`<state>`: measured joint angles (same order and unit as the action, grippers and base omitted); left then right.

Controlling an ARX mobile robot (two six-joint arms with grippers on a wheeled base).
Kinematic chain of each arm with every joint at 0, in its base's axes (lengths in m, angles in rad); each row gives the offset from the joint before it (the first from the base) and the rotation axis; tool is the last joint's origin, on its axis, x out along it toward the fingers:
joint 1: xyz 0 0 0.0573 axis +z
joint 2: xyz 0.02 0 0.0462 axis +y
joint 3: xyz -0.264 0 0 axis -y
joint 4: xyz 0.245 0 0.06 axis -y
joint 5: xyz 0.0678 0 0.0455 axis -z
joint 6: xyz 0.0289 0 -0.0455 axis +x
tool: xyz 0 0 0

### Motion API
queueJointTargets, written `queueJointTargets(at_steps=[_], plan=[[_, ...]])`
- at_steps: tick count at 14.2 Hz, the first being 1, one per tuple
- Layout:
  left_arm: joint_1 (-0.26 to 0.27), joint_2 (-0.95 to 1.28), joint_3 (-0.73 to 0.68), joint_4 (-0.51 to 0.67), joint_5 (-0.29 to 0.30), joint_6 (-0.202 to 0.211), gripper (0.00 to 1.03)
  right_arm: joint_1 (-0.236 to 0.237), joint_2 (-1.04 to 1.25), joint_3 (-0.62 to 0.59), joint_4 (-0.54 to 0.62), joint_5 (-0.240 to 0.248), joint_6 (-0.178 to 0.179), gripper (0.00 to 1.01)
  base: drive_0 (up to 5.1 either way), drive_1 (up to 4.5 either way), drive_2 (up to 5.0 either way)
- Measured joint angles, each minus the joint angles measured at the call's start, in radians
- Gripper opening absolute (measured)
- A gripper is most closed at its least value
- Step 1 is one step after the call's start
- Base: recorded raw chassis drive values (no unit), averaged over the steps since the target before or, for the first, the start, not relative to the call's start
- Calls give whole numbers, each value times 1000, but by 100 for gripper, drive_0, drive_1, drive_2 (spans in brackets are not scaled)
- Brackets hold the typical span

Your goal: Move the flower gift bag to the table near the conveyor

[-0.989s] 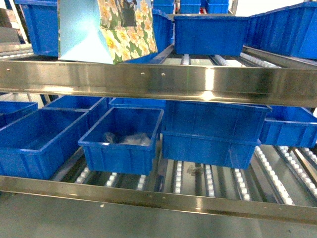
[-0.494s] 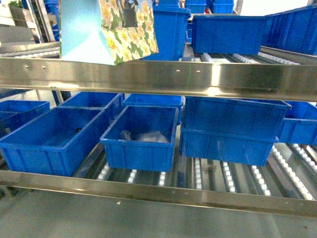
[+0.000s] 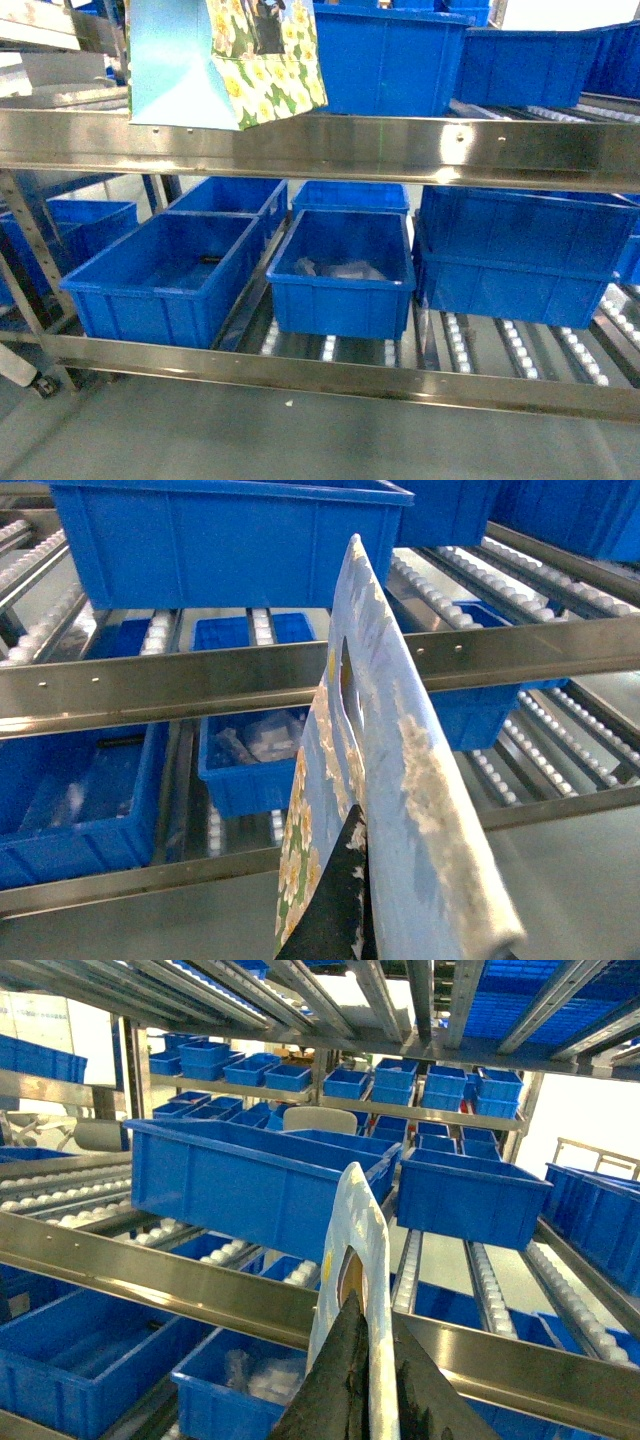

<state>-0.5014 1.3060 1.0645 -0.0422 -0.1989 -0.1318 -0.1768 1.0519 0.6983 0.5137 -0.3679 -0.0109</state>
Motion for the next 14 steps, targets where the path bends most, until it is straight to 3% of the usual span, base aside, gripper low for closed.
queueJointTargets(at_steps=[3, 5, 14], plan=[[0, 0, -1, 0, 0, 0, 2, 0, 0, 0, -1, 0, 0, 2, -490, 186, 302], [0, 0, -1, -2, 0, 0, 2, 0, 0, 0, -4, -1, 0, 2, -2, 58, -62], [-2, -2, -2, 2, 4, 0, 2, -6, -4, 0, -3, 2, 0, 2, -409, 447, -77]])
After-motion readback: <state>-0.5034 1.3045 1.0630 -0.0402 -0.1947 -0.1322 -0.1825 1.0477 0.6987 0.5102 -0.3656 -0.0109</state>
